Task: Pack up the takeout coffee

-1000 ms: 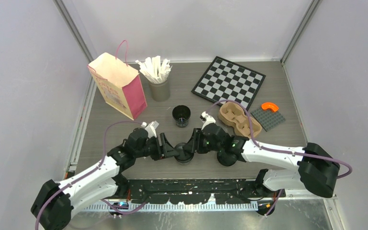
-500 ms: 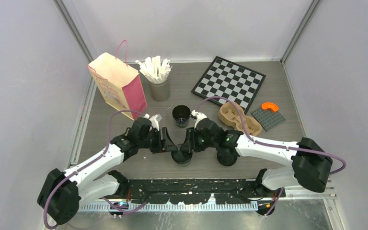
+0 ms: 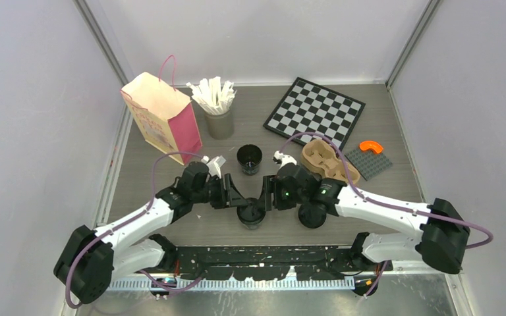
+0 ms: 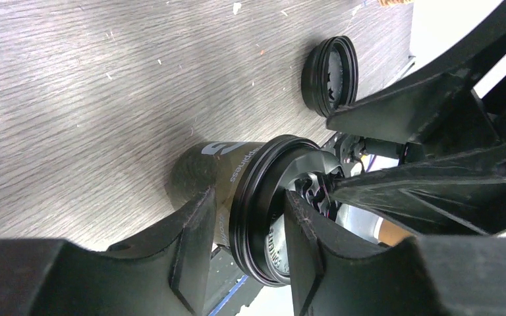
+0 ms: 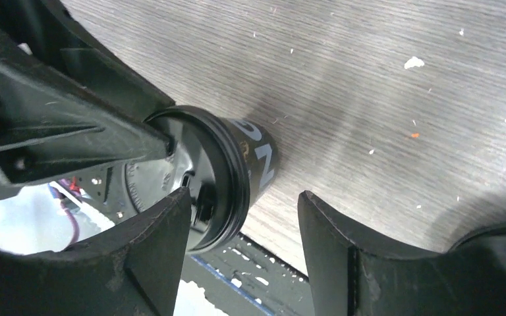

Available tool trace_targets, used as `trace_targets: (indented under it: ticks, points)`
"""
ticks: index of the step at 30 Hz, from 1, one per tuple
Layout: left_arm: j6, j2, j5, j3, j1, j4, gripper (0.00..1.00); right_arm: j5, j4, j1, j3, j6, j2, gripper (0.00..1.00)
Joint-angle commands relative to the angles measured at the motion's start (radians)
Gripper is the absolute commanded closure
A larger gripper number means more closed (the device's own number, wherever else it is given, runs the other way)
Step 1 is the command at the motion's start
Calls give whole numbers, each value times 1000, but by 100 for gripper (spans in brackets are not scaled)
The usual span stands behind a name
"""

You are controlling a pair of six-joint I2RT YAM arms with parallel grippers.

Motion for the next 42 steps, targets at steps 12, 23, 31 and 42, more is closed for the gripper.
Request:
trace_targets:
  ticks: [12,23,31,42]
  points:
    - [-35,-47,-64,-85,-3,-1,60,47,109,143,-67,336,-63,34]
    - [-40,-61,-78,-103,-18,-2,61,116,194,174,-128,414,-53,38]
    - [-40,-58,-80,-97,-21,0,62,156,215,173,-166,436,-88,45]
    - [-33,-50,-84,-102,-24,-2,63,178,254,174,-279,491,-114,54]
